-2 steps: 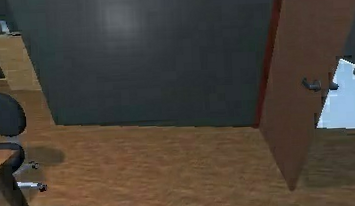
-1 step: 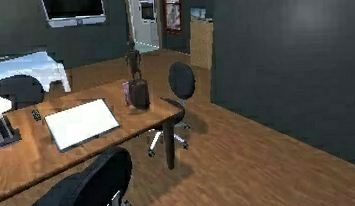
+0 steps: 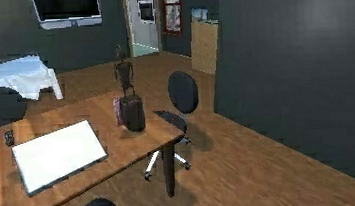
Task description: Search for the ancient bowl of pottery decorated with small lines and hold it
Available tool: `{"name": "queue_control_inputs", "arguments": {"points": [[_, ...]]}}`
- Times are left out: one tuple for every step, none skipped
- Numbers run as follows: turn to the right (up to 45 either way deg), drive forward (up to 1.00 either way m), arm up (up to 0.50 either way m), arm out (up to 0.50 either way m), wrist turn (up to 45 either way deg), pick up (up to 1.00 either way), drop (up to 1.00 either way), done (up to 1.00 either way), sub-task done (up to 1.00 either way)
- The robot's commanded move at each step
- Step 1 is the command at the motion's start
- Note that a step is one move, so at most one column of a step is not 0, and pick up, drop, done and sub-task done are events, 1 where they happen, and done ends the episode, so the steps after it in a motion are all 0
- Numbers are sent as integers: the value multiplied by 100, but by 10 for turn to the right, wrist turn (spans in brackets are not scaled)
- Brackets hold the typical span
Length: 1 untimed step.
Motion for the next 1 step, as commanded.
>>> {"name": "queue_control_inputs", "arguments": {"points": [[150,0,0,0,0,0,0,0,0]]}}
